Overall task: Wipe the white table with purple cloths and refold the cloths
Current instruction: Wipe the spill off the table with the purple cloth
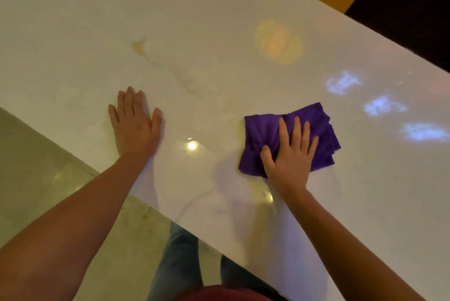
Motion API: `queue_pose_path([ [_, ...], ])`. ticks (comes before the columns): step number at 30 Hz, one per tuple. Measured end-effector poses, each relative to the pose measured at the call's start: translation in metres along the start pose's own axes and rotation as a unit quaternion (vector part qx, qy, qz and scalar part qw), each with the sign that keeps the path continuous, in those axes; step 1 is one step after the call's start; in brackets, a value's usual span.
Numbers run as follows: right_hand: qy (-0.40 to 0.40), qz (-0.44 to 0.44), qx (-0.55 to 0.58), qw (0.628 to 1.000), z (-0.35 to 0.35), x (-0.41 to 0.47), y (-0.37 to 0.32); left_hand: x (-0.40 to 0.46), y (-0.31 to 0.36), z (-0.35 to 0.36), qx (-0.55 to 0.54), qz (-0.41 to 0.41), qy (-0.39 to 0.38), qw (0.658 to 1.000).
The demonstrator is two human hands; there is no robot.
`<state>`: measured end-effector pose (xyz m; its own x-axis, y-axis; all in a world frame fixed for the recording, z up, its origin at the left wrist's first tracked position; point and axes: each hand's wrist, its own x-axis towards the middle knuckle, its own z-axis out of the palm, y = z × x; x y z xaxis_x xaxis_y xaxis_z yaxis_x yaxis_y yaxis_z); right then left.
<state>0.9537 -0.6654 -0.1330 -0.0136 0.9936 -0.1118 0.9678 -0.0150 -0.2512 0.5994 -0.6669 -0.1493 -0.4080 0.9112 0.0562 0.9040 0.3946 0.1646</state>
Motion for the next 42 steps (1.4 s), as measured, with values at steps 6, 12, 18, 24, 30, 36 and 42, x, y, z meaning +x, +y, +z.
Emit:
queue_pose_path([
  [6, 0.008, -0.045, -0.045, 0.998, 0.020, 0.057, -0.074, 0.003, -0.004, 0.003, -0.009, 0.000, 0.009, 1.000],
  [12, 0.003, -0.084, -0.055, 0.995, 0.039, 0.149, -0.171, 0.005, -0.007, 0.007, -0.008, 0.007, 0.023, 1.000],
  [18, 0.017, -0.058, -0.059, 0.996, 0.048, 0.185, -0.215, 0.006, -0.007, -0.001, -0.033, 0.013, -0.001, 0.999],
  [24, -0.008, -0.003, -0.023, 1.000, 0.040, 0.118, -0.211, 0.057, -0.055, -0.040, -0.154, 0.006, 0.026, 0.988],
  [30, -0.005, 0.073, -0.030, 0.997, 0.057, 0.085, -0.265, 0.171, -0.176, -0.052, -0.024, -0.075, -0.014, 0.997],
  [36, 0.023, -0.014, -0.076, 0.997, 0.078, 0.142, -0.330, 0.184, -0.222, -0.029, 0.001, -0.096, -0.002, 0.995],
  [42, -0.022, -0.048, -0.061, 0.997, 0.089, 0.245, -0.422, 0.189, -0.227, -0.027, 0.004, -0.100, 0.005, 0.995],
])
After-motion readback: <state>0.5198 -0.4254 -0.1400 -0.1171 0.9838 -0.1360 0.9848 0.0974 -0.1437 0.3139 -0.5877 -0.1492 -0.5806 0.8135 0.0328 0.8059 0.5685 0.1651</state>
